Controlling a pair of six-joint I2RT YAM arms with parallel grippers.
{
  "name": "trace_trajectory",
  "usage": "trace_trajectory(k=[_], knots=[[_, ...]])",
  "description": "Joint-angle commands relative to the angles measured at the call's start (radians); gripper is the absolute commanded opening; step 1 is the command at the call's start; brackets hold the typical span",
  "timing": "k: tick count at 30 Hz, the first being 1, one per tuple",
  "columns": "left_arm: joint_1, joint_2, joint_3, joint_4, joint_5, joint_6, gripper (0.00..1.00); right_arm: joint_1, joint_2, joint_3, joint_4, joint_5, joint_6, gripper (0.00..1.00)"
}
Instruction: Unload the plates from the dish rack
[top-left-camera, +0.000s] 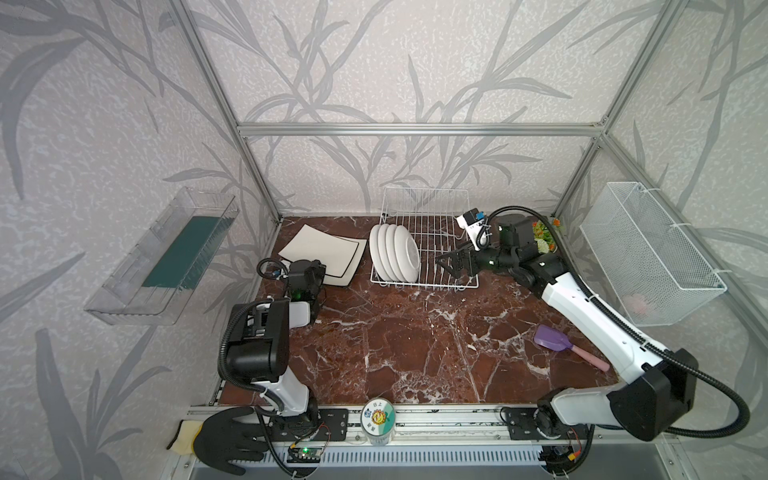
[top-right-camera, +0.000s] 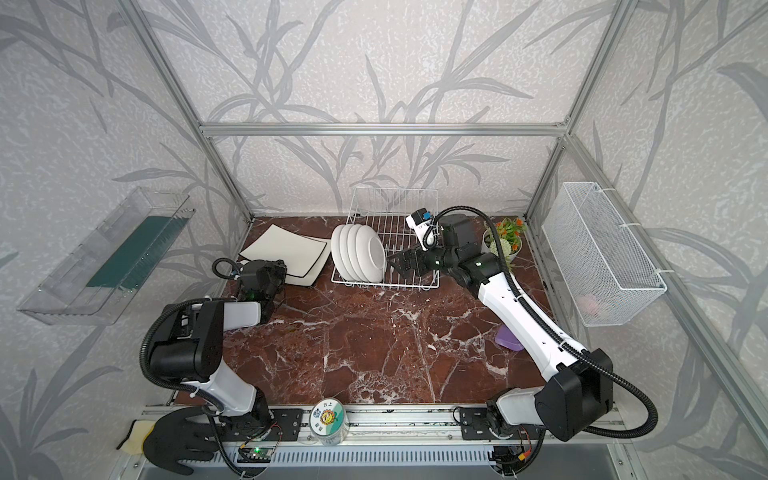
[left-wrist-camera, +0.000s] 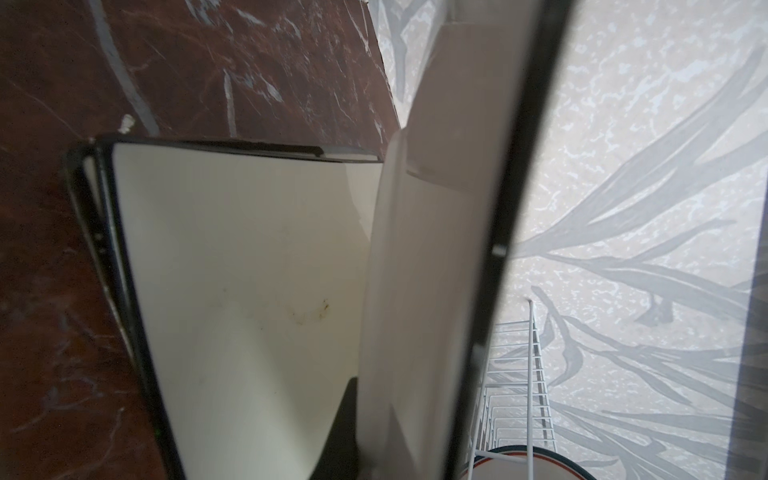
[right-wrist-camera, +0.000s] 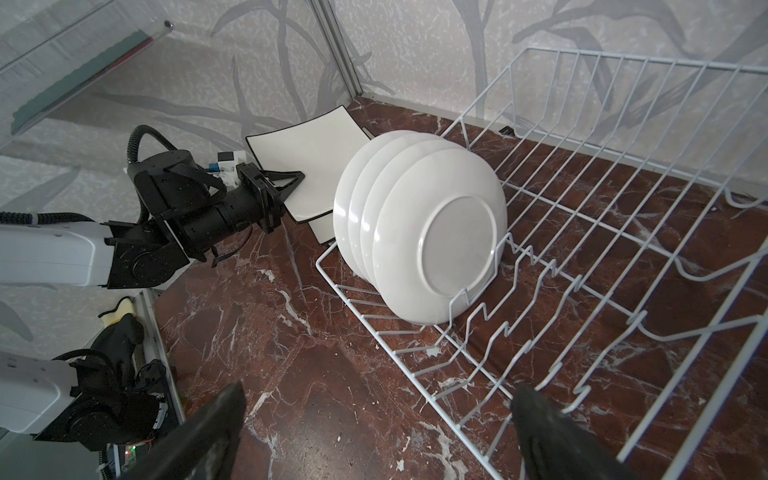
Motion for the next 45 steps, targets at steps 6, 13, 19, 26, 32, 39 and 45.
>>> trace_trajectory(k=[6, 13, 19, 26, 32, 39, 45], knots=[[0.008, 0.032, 0.056, 0.235, 0.034, -0.064, 0.0, 0.006, -0.002, 0.03, -0.018, 0.014, -0.019, 0.99], [0.011, 0.062, 0.061, 0.246, 0.074, -0.111, 0.0, 0.007, -0.007, 0.024, -0.022, 0.02, -0.024, 0.99], [0.012, 0.041, 0.064, 0.166, 0.103, -0.118, 0.0, 0.007, -0.008, 0.024, -0.024, 0.024, -0.028, 0.99], [0.013, 0.022, 0.067, 0.072, 0.132, -0.108, 0.0, 0.006, -0.001, 0.027, -0.021, 0.021, -0.028, 0.99], [0.015, 0.046, 0.082, 0.043, 0.149, -0.112, 0.05, 0.007, -0.004, 0.029, -0.029, 0.024, -0.031, 0.99], [0.02, 0.047, 0.091, 0.001, 0.16, -0.11, 0.16, 0.007, -0.001, 0.031, -0.031, 0.022, -0.032, 0.99], [0.026, 0.042, 0.078, -0.043, 0.154, -0.117, 0.23, 0.006, 0.0, 0.03, -0.03, 0.021, -0.031, 0.99]])
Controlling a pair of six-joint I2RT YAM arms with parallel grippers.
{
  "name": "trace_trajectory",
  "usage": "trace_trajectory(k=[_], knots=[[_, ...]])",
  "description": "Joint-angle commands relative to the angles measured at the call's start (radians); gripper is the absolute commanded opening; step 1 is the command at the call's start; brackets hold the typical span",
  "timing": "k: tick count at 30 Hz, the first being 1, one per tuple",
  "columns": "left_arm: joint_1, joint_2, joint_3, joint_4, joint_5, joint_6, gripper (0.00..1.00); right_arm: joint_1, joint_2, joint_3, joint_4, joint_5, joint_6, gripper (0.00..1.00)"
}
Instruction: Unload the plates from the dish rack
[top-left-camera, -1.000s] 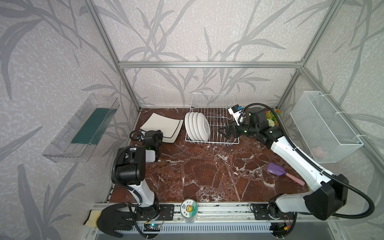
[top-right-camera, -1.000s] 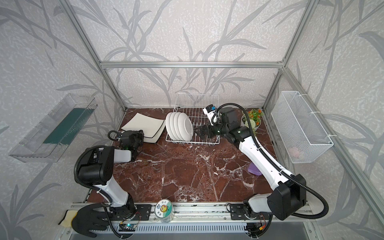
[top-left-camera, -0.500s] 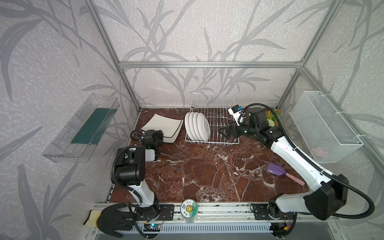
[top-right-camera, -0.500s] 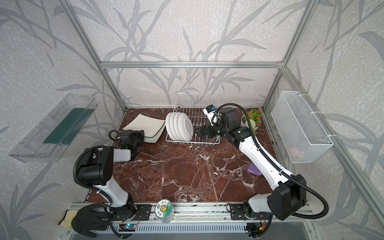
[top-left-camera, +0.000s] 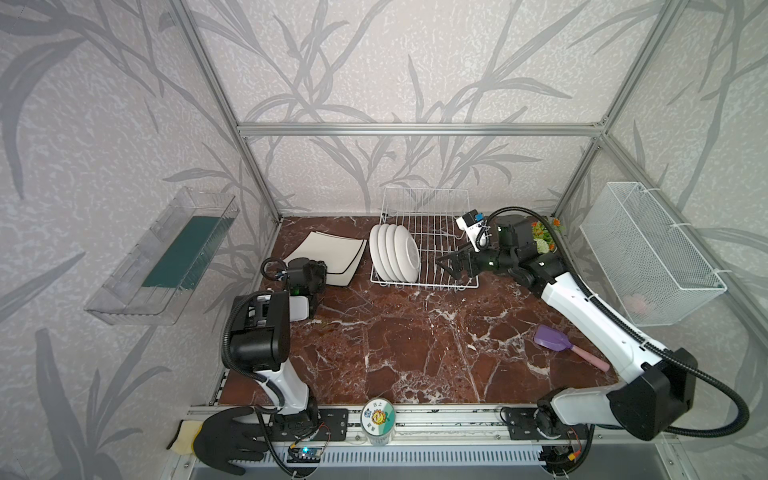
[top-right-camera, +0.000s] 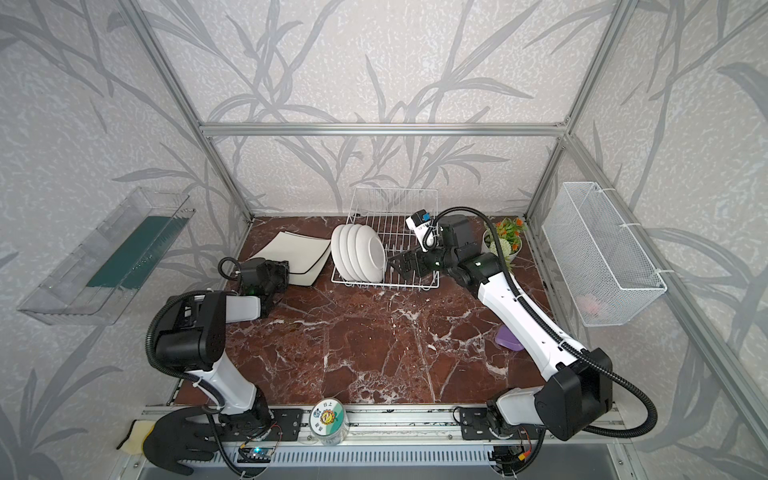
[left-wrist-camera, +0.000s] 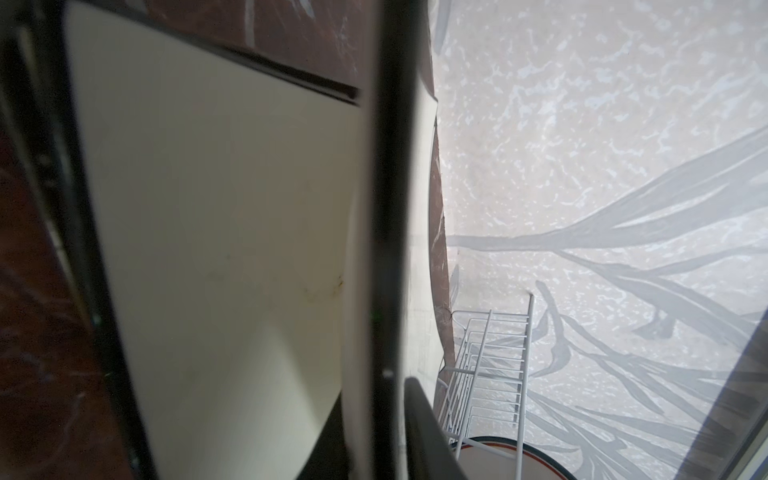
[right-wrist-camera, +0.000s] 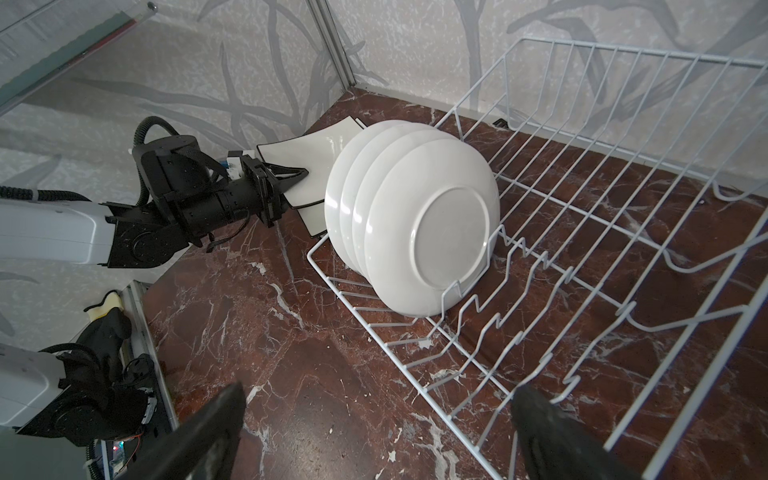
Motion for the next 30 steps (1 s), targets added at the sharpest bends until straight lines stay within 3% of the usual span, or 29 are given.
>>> trace_trajectory(k=[1, 22, 30], knots=[[0.004, -0.027, 0.017, 0.035, 0.01, 0.009, 0.23, 0.007, -0.001, 0.03, -0.009, 0.003, -0.01, 0.99], [0.02, -0.017, 0.038, -0.085, 0.048, -0.004, 0.32, 0.006, -0.002, 0.035, -0.012, 0.004, -0.011, 0.99], [0.028, -0.033, 0.038, -0.125, 0.061, 0.001, 0.43, 0.008, 0.003, 0.042, -0.011, -0.002, -0.006, 0.99]])
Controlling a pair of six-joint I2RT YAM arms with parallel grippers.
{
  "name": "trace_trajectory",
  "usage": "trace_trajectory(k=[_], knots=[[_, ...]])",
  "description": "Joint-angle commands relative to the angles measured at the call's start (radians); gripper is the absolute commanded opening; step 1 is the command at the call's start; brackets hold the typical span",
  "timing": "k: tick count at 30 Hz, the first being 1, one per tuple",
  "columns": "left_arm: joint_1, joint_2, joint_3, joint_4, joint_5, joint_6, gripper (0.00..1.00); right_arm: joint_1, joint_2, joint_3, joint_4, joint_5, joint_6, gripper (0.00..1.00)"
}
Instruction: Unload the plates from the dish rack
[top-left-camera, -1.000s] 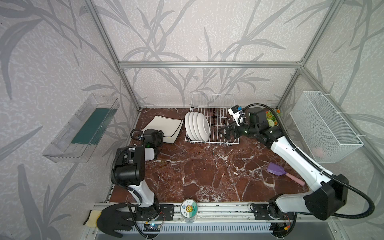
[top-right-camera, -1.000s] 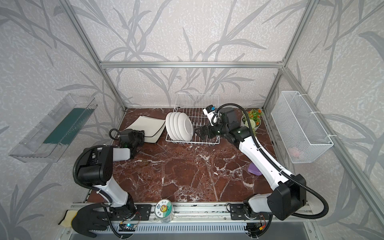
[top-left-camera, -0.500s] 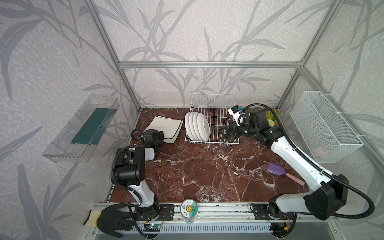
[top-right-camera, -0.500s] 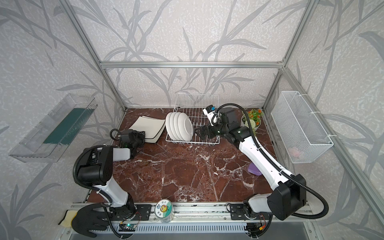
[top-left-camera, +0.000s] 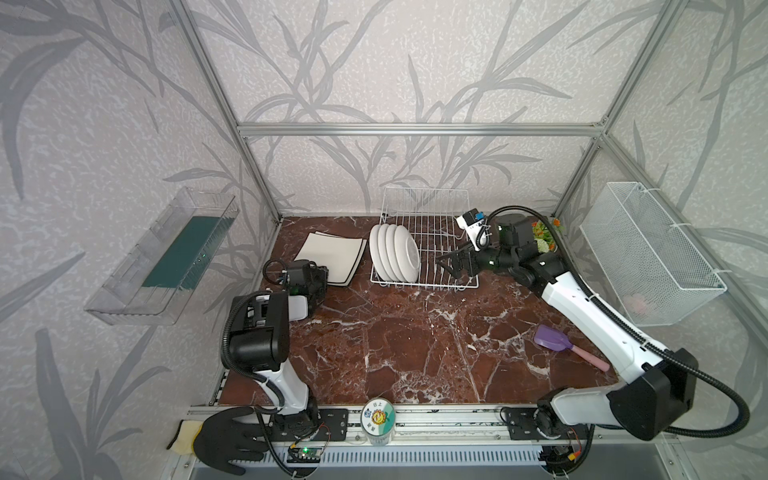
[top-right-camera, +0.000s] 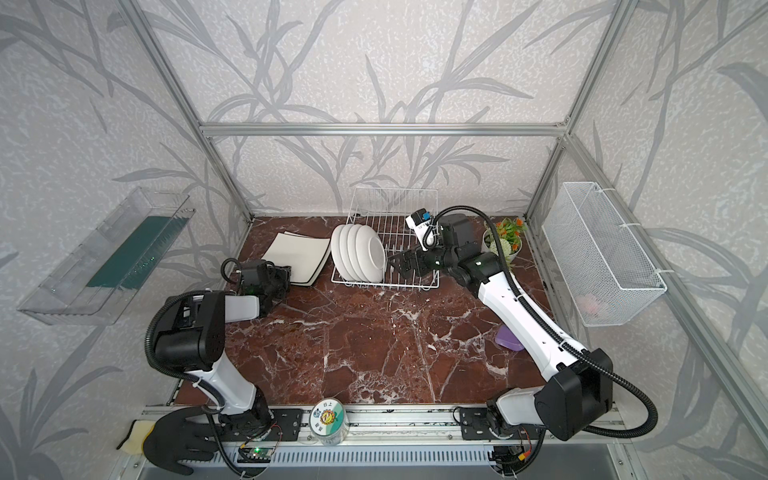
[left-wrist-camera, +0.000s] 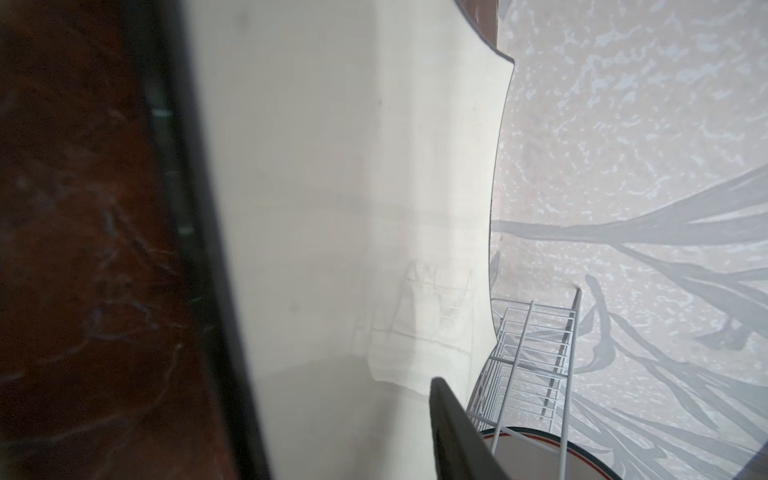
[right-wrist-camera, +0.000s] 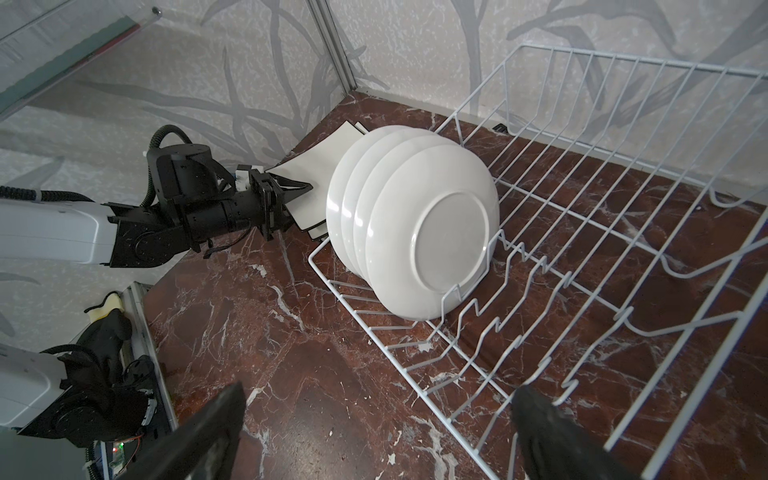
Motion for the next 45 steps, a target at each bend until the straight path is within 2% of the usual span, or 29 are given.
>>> trace_trajectory(k=[1, 8, 15, 28, 36, 39, 45], knots=[[0.009, -0.036, 0.027, -0.005, 0.016, 0.001, 0.44, 0.008, 0.003, 0.029, -0.01, -0.001, -0.003, 0.99], [0.014, -0.069, 0.036, -0.066, 0.038, 0.011, 0.54, 0.009, -0.007, 0.023, -0.009, 0.0, -0.001, 0.99], [0.015, -0.097, 0.066, -0.157, 0.086, 0.022, 0.58, 0.01, -0.016, 0.013, -0.008, 0.0, -0.002, 0.99], [0.017, -0.192, 0.116, -0.37, 0.097, 0.122, 0.72, 0.009, -0.037, -0.014, -0.001, 0.006, -0.003, 0.99], [0.016, -0.204, 0.141, -0.465, 0.138, 0.176, 0.88, 0.01, -0.045, -0.021, 0.003, 0.007, 0.001, 0.99], [0.016, -0.198, 0.155, -0.494, 0.141, 0.203, 0.99, 0.01, -0.045, -0.02, 0.004, 0.007, 0.003, 0.99], [0.014, -0.122, 0.2, -0.506, 0.18, 0.228, 0.99, 0.01, -0.037, -0.017, 0.005, 0.006, 0.006, 0.99]])
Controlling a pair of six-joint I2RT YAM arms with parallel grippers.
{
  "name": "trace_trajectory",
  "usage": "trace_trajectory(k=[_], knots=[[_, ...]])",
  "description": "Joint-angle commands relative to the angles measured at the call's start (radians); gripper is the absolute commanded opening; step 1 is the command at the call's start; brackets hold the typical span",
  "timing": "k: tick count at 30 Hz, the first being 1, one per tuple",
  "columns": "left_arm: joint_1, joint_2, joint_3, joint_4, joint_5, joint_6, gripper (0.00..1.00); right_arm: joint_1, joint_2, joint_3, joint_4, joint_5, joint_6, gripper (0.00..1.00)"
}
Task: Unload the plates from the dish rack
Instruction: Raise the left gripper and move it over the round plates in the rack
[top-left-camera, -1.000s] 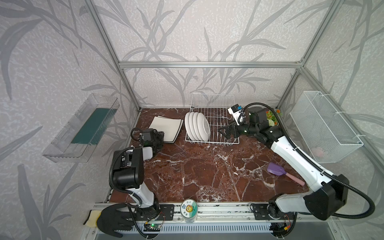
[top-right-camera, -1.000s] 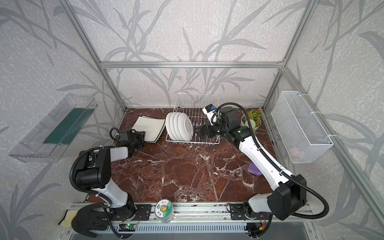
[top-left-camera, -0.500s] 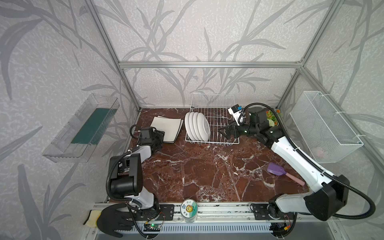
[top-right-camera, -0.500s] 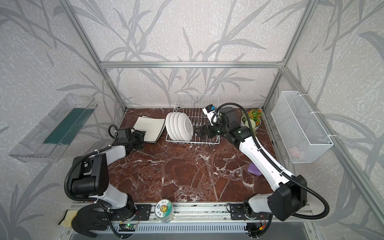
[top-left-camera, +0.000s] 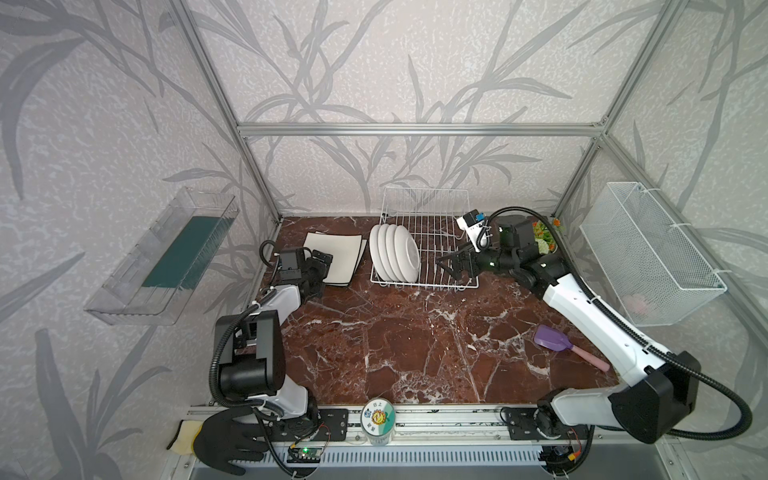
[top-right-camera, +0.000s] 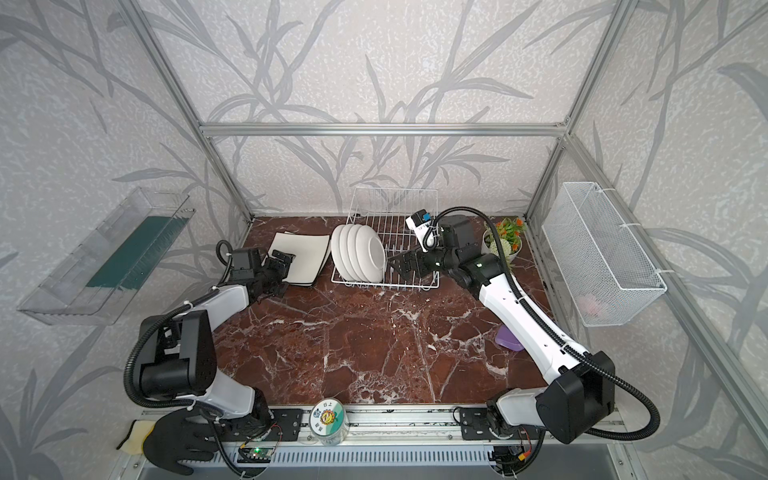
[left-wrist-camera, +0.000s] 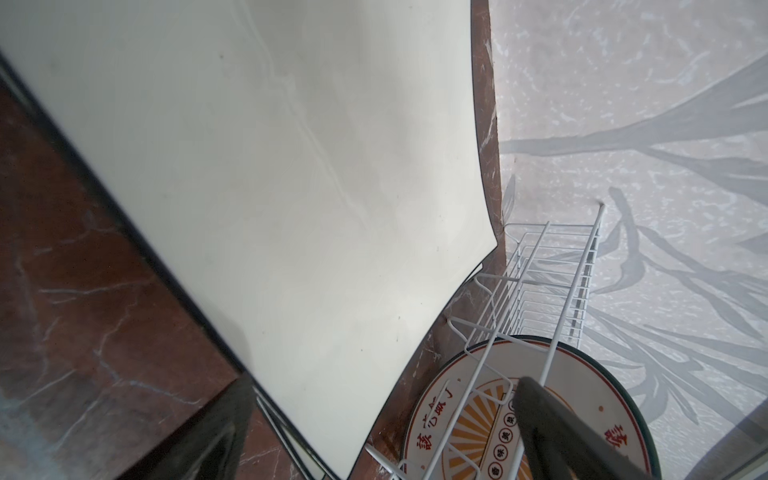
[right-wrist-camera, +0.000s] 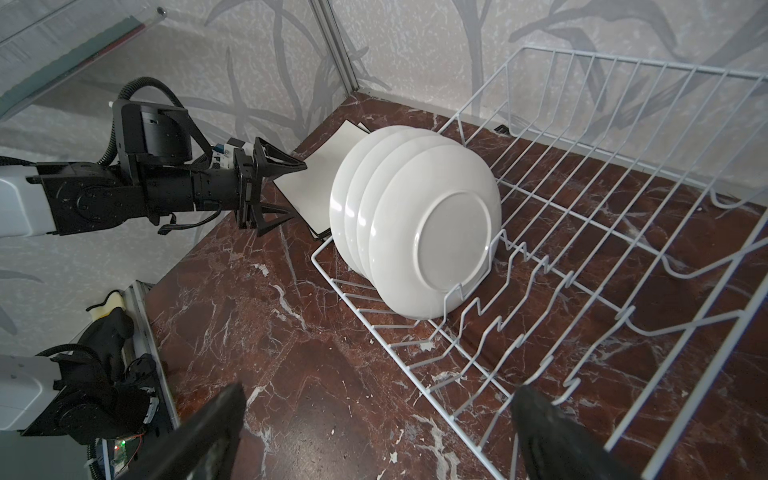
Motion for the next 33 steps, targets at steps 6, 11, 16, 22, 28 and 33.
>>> trace_trajectory(k=[6, 11, 16, 22, 28, 33], knots=[[-0.012, 0.102, 0.055, -0.012, 0.04, 0.027, 0.99, 0.004, -0.014, 0.001, -0.002, 0.01, 0.005, 0.99], [-0.024, 0.122, 0.065, -0.016, 0.034, 0.03, 0.99, 0.005, 0.0, 0.013, -0.008, 0.01, 0.004, 0.99], [-0.024, 0.084, 0.078, -0.045, 0.028, 0.049, 0.99, 0.006, 0.014, 0.022, -0.009, 0.007, 0.002, 0.99], [-0.025, 0.002, 0.172, -0.148, 0.015, 0.133, 0.99, 0.006, 0.028, 0.03, -0.005, 0.003, 0.003, 0.99], [-0.062, -0.052, 0.332, -0.285, 0.035, 0.283, 0.99, 0.006, 0.021, 0.023, -0.005, 0.013, 0.003, 0.99], [-0.121, -0.034, 0.485, -0.409, 0.104, 0.436, 0.99, 0.005, 0.015, 0.008, -0.003, 0.02, -0.001, 0.99]])
